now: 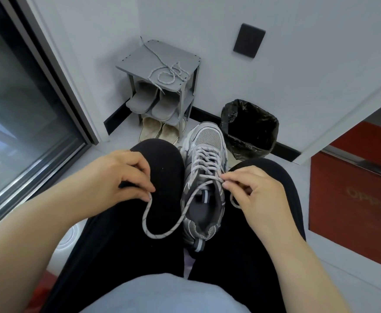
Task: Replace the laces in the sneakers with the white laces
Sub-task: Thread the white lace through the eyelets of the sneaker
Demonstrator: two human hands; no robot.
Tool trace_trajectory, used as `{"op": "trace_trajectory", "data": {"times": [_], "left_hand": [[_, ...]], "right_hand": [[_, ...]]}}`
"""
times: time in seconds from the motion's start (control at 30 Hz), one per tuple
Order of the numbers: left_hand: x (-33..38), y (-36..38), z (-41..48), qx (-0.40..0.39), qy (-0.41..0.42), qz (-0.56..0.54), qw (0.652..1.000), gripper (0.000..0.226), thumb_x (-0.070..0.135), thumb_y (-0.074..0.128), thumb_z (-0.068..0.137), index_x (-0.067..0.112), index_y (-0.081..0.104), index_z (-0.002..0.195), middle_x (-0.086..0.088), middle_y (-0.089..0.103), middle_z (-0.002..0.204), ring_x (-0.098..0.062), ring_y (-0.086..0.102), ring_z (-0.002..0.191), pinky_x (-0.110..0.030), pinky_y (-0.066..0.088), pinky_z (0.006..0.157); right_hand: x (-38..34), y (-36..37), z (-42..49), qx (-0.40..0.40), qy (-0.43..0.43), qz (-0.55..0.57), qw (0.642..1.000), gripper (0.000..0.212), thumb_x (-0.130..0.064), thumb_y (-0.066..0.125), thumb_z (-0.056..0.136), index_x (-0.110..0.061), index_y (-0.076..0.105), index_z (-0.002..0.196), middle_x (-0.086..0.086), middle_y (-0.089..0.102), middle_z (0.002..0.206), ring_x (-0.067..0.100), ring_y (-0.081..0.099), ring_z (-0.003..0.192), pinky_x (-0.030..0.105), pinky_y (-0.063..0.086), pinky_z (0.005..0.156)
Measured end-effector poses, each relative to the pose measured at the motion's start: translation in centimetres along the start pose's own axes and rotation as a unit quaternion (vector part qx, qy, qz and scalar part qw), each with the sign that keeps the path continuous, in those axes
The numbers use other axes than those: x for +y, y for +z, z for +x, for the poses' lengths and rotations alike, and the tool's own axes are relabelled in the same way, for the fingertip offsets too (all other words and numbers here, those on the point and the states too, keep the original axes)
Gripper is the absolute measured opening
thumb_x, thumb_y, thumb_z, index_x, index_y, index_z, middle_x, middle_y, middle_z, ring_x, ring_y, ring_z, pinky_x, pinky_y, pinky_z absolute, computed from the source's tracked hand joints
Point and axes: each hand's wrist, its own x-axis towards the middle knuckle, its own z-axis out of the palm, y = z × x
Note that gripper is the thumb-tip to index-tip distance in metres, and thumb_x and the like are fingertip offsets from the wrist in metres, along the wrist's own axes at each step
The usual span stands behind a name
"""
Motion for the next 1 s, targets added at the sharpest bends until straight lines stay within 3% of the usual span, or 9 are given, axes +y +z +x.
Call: {"op": "trace_trajectory", "data": {"times": [0.13, 0.2, 0.3, 0.4, 0.53, 0.67, 0.83, 0.9, 1.0], "left_hand": [[1.3, 0.5, 1.4, 0.045, 0.028, 0.031, 0.998, 0.029, 0.053, 0.053, 0.076, 0.031, 0.073, 0.075, 0.019, 0.056, 0.075, 0.003, 0.046, 0.079, -0.011, 0.037, 0.074], [3.0, 1.0, 2.7, 0.092, 0.025, 0.007, 0.995, 0.025, 0.05, 0.057, 0.076, 0.029, 0.071, 0.076, 0.017, 0.058, 0.074, -0.002, 0.048, 0.076, -0.018, 0.039, 0.074], [5.7, 2.3, 5.0, 0.203, 0.009, -0.023, 0.979, 0.018, 0.041, 0.063, 0.076, 0.024, 0.07, 0.076, 0.015, 0.058, 0.074, -0.007, 0.049, 0.076, -0.024, 0.04, 0.074], [7.0, 4.3, 6.7, 0.282, -0.032, -0.042, 0.958, 0.01, 0.031, 0.066, 0.076, 0.021, 0.066, 0.073, 0.016, 0.055, 0.076, -0.009, 0.046, 0.08, -0.028, 0.039, 0.075], [6.5, 7.0, 6.6, 0.253, -0.042, -0.038, 0.966, 0.01, 0.033, 0.066, 0.074, 0.023, 0.069, 0.072, 0.021, 0.05, 0.08, -0.008, 0.041, 0.084, -0.032, 0.038, 0.074], [5.6, 7.5, 4.7, 0.197, -0.034, -0.01, 0.98, 0.024, 0.043, 0.055, 0.078, 0.029, 0.075, 0.08, 0.013, 0.05, 0.084, -0.006, 0.032, 0.081, -0.033, 0.041, 0.071], [5.9, 7.5, 2.3, 0.122, -0.002, 0.077, 0.989, 0.027, 0.034, 0.047, 0.084, 0.027, 0.074, 0.085, 0.002, 0.052, 0.107, -0.016, 0.044, 0.09, -0.039, 0.05, 0.069], [6.2, 7.1, 1.3, 0.091, 0.0, 0.093, 0.992, 0.032, 0.035, 0.042, 0.086, 0.027, 0.072, 0.095, 0.002, 0.052, 0.118, -0.019, 0.046, 0.102, -0.039, 0.051, 0.08], [5.9, 5.3, 0.2, 0.05, -0.004, 0.084, 0.995, 0.04, 0.045, 0.039, 0.087, 0.033, 0.062, 0.117, 0.012, 0.051, 0.125, -0.011, 0.041, 0.118, -0.034, 0.034, 0.097]], "right_hand": [[-0.6, -0.5, 0.5, -0.034, 0.055, 0.0, 0.998, 0.016, -0.016, 0.065, 0.085, -0.029, 0.065, 0.075, -0.013, 0.061, 0.075, 0.0, 0.056, 0.07, 0.007, 0.041, 0.065], [-1.8, -0.4, 0.7, -0.033, 0.111, 0.153, 0.981, 0.017, -0.013, 0.064, 0.085, -0.026, 0.066, 0.075, -0.009, 0.064, 0.066, 0.002, 0.056, 0.058, 0.011, 0.044, 0.059], [-3.9, 0.5, 0.6, 0.005, 0.194, 0.444, 0.875, 0.008, -0.003, 0.063, 0.085, -0.011, 0.065, 0.086, -0.002, 0.066, 0.062, 0.005, 0.059, 0.055, 0.014, 0.048, 0.055], [-4.7, 1.7, -0.3, 0.035, 0.223, 0.503, 0.834, 0.004, 0.0, 0.06, 0.086, -0.001, 0.062, 0.089, 0.006, 0.068, 0.071, 0.009, 0.065, 0.065, 0.015, 0.052, 0.062], [-3.7, 2.4, -2.5, 0.017, 0.184, 0.377, 0.908, 0.012, 0.004, 0.064, 0.082, -0.008, 0.063, 0.078, 0.003, 0.071, 0.073, 0.01, 0.069, 0.071, 0.017, 0.051, 0.066], [-2.3, 2.1, -4.2, -0.019, 0.108, 0.196, 0.974, 0.024, 0.003, 0.071, 0.076, -0.02, 0.066, 0.075, -0.01, 0.065, 0.081, 0.006, 0.066, 0.078, 0.014, 0.051, 0.069], [-2.4, 1.5, -4.4, -0.007, 0.067, 0.114, 0.991, 0.027, -0.009, 0.077, 0.073, -0.031, 0.062, 0.079, -0.016, 0.057, 0.092, 0.008, 0.062, 0.076, 0.01, 0.046, 0.061], [-2.5, 1.5, -4.1, -0.006, 0.049, 0.118, 0.992, 0.033, -0.012, 0.075, 0.076, -0.036, 0.06, 0.092, -0.018, 0.055, 0.096, 0.006, 0.062, 0.078, 0.009, 0.047, 0.064], [-2.4, 1.9, -3.5, 0.003, -0.036, 0.067, 0.997, 0.033, -0.011, 0.07, 0.081, -0.027, 0.064, 0.11, -0.02, 0.056, 0.103, -0.001, 0.061, 0.086, 0.007, 0.047, 0.074]]}}
